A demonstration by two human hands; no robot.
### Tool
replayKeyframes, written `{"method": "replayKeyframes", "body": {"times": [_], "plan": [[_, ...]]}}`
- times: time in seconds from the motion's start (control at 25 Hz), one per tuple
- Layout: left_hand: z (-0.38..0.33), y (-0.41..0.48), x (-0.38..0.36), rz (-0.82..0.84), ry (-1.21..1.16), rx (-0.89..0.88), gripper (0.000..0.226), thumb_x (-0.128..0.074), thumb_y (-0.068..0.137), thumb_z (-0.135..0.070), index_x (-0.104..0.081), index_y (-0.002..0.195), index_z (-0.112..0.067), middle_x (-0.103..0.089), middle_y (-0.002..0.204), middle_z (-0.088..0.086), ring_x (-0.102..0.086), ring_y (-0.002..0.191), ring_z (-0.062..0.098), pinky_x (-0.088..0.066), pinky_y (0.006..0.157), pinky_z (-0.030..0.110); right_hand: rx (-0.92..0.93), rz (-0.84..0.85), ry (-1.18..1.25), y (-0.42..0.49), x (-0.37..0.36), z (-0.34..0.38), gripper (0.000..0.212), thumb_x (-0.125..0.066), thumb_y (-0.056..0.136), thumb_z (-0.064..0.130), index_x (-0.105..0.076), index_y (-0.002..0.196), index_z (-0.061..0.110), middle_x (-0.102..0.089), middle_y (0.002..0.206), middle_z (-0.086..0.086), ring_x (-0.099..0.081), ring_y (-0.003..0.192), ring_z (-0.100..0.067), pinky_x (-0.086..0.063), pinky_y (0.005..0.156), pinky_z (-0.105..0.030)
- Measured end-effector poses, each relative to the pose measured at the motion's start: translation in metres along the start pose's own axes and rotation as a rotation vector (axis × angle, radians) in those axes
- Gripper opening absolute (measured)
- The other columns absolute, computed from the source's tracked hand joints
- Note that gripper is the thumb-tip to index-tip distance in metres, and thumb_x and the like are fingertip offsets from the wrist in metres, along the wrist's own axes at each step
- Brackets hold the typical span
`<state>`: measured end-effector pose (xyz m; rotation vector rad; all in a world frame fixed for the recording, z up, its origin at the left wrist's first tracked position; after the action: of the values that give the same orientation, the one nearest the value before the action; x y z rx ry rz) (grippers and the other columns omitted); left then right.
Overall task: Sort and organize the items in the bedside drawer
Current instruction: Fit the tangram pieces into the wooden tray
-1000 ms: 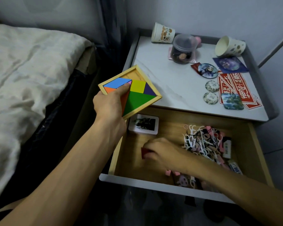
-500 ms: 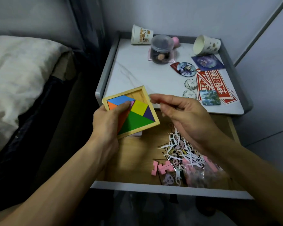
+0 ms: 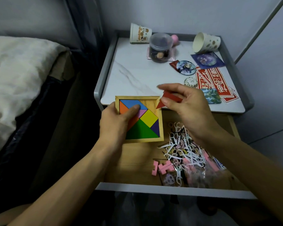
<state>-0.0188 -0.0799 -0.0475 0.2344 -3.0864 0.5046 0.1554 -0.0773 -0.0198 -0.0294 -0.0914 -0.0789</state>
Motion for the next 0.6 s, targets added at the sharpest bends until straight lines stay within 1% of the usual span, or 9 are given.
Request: {"method": "replayKeyframes", "body": {"times": [0.12, 0.16, 0.2, 0.28, 0.32, 0.4, 0.44, 0.48, 0.6], "plan": [[-0.0022, -0.0028, -0.0001, 0.006, 0.04, -0.048, 0.027, -0.073, 0.087, -0.027, -0.067, 0.11, -0.014, -0.075, 0.098, 0.002, -0.072, 0.089, 0.019, -0.059, 0.085, 0.042, 0.009, -0.022, -0.026, -0.0007, -0.0031, 0.0018, 0.015, -0.072, 0.082, -0.002, -0.073, 0.091, 0.011, -0.074, 0.091, -0.009, -0.072, 0.089, -0.021, -0.058, 0.086, -0.032], [-0.0024, -0.0036, -0.0001, 0.009, 0.037, -0.041, 0.028, -0.072, 0.087, -0.027, -0.066, 0.111, -0.014, -0.075, 0.099, 0.002, -0.072, 0.089, 0.019, -0.059, 0.085, 0.042, 0.021, -0.036, -0.062, -0.0003, -0.0025, 0.0011, 0.012, -0.075, 0.08, 0.001, -0.074, 0.087, 0.011, -0.074, 0.086, -0.007, -0.072, 0.084, -0.018, -0.059, 0.082, -0.03], [-0.0025, -0.0038, -0.0001, 0.013, 0.036, -0.035, 0.029, -0.071, 0.088, -0.027, -0.066, 0.112, -0.013, -0.074, 0.1, 0.002, -0.072, 0.09, 0.019, -0.059, 0.085, 0.041, 0.043, -0.046, -0.14, 0.0004, -0.0008, 0.0003, 0.011, -0.078, 0.078, 0.005, -0.074, 0.085, 0.013, -0.074, 0.082, -0.003, -0.07, 0.078, -0.01, -0.058, 0.077, -0.024], [-0.0028, -0.004, -0.0004, 0.024, 0.027, -0.025, 0.029, -0.07, 0.088, -0.027, -0.065, 0.113, -0.013, -0.074, 0.101, 0.002, -0.072, 0.089, 0.019, -0.059, 0.084, 0.04, 0.097, -0.058, -0.349, 0.002, 0.0025, -0.0014, 0.009, -0.081, 0.077, 0.015, -0.075, 0.082, 0.019, -0.072, 0.075, 0.005, -0.061, 0.065, 0.003, -0.048, 0.063, -0.013], [-0.0033, -0.0044, -0.0011, 0.032, 0.019, -0.02, 0.029, -0.07, 0.089, -0.026, -0.065, 0.114, -0.013, -0.074, 0.101, 0.003, -0.073, 0.089, 0.019, -0.059, 0.083, 0.039, 0.11, -0.063, -0.399, 0.0029, 0.0043, -0.0017, 0.009, -0.082, 0.076, 0.017, -0.075, 0.081, 0.02, -0.071, 0.073, 0.006, -0.059, 0.062, 0.004, -0.047, 0.06, -0.013], [-0.0038, -0.0057, -0.0024, 0.054, 0.021, -0.013, 0.029, -0.07, 0.089, -0.026, -0.064, 0.114, -0.013, -0.074, 0.101, 0.002, -0.073, 0.089, 0.018, -0.06, 0.081, 0.035, 0.092, -0.054, -0.353, 0.0052, 0.0057, -0.0019, 0.009, -0.081, 0.077, 0.016, -0.074, 0.08, 0.019, -0.071, 0.072, 0.002, -0.064, 0.062, -0.005, -0.053, 0.06, -0.021], [-0.0033, -0.0061, -0.0032, 0.066, 0.024, -0.008, 0.028, -0.07, 0.089, -0.026, -0.064, 0.114, -0.013, -0.074, 0.101, 0.002, -0.073, 0.088, 0.017, -0.06, 0.08, 0.033, 0.077, -0.047, -0.319, 0.0058, 0.0053, -0.0012, 0.009, -0.08, 0.078, 0.014, -0.073, 0.081, 0.017, -0.071, 0.072, -0.002, -0.066, 0.061, -0.012, -0.054, 0.057, -0.023], [-0.0029, -0.0063, -0.0041, 0.077, 0.026, -0.004, 0.026, -0.07, 0.089, -0.025, -0.065, 0.112, -0.014, -0.075, 0.099, 0.001, -0.073, 0.086, 0.016, -0.06, 0.078, 0.031, 0.068, -0.038, -0.302, 0.0061, 0.0044, -0.0006, 0.008, -0.079, 0.08, 0.013, -0.072, 0.082, 0.015, -0.071, 0.072, -0.005, -0.065, 0.058, -0.015, -0.052, 0.054, -0.022], [-0.0032, -0.0068, -0.0058, 0.103, 0.041, -0.023, 0.02, -0.069, 0.089, -0.022, -0.066, 0.107, -0.014, -0.075, 0.094, 0.0, -0.073, 0.078, 0.012, -0.058, 0.066, 0.02, 0.084, -0.028, -0.342, 0.006, 0.0012, -0.001, 0.008, -0.077, 0.082, 0.011, -0.07, 0.086, 0.011, -0.07, 0.071, -0.008, -0.064, 0.053, -0.014, -0.051, 0.05, -0.021]]}}
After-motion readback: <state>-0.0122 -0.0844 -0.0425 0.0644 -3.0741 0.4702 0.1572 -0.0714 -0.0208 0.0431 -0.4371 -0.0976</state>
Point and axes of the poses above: each hand's wrist, its own y-axis towards the middle knuckle, its own x-axis out of the back of the hand, z = x × y, the point moved 1 cm from there along y, towards the middle knuckle
